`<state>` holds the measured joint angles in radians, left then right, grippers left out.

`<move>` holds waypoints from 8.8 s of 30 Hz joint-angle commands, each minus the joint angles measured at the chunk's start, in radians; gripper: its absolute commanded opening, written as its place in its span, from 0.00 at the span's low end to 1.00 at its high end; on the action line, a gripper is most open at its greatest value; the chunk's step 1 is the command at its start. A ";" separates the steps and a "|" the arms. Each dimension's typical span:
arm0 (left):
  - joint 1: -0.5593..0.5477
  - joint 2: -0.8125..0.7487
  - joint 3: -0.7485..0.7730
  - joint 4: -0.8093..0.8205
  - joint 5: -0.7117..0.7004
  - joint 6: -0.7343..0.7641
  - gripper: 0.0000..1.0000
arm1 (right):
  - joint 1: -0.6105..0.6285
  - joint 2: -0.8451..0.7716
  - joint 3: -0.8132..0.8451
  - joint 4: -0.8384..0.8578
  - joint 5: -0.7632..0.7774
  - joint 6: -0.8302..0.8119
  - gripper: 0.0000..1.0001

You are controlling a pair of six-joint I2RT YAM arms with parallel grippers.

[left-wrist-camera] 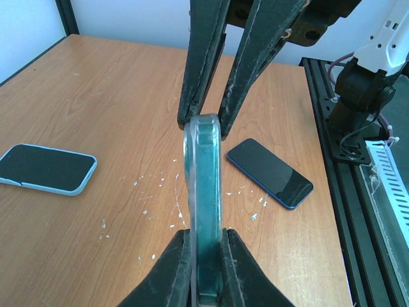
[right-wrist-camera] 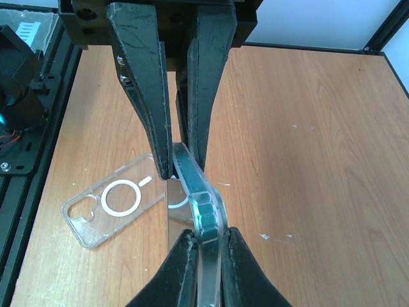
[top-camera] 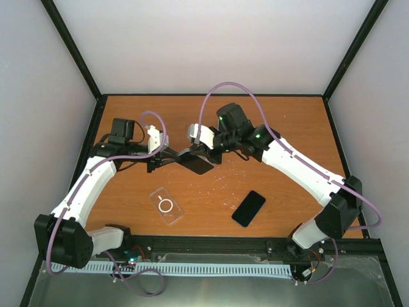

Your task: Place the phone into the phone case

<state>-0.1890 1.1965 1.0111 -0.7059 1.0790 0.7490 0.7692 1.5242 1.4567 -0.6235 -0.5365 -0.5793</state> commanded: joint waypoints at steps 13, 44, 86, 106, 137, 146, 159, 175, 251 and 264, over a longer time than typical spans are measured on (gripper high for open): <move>-0.006 -0.011 0.070 0.053 0.060 -0.017 0.01 | -0.001 -0.018 -0.065 -0.007 -0.008 0.004 0.33; -0.006 0.000 0.110 0.015 0.119 0.020 0.01 | -0.067 -0.054 -0.179 0.012 -0.092 0.029 0.09; -0.111 0.064 0.146 0.142 -0.044 -0.148 0.97 | -0.227 0.080 -0.121 0.015 -0.299 0.231 0.03; -0.107 0.127 0.159 0.166 -0.096 -0.186 1.00 | -0.656 0.546 0.241 -0.147 -0.342 0.446 0.03; -0.107 0.158 0.143 0.178 -0.086 -0.201 1.00 | -0.758 1.032 0.661 -0.349 -0.477 0.605 0.13; -0.107 0.162 0.138 0.180 -0.089 -0.199 1.00 | -0.758 1.036 0.671 -0.302 -0.429 0.635 0.30; -0.107 0.164 0.135 0.201 -0.260 -0.224 1.00 | -0.758 0.950 0.627 -0.323 -0.296 0.579 0.64; -0.054 0.117 0.099 0.148 -0.450 -0.206 1.00 | -0.759 0.800 0.564 -0.332 -0.166 0.474 0.93; -0.454 0.433 -0.161 -0.019 -0.900 0.647 0.10 | -0.760 0.036 -0.194 -0.128 -0.278 0.348 0.95; -0.425 0.493 0.098 0.043 -0.733 0.039 0.01 | -0.760 0.008 -0.216 -0.084 -0.230 0.351 1.00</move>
<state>-0.6289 1.6512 1.0050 -0.7071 0.2779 1.0588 0.0154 1.5616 1.2495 -0.7414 -0.8124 -0.2272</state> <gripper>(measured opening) 0.024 0.996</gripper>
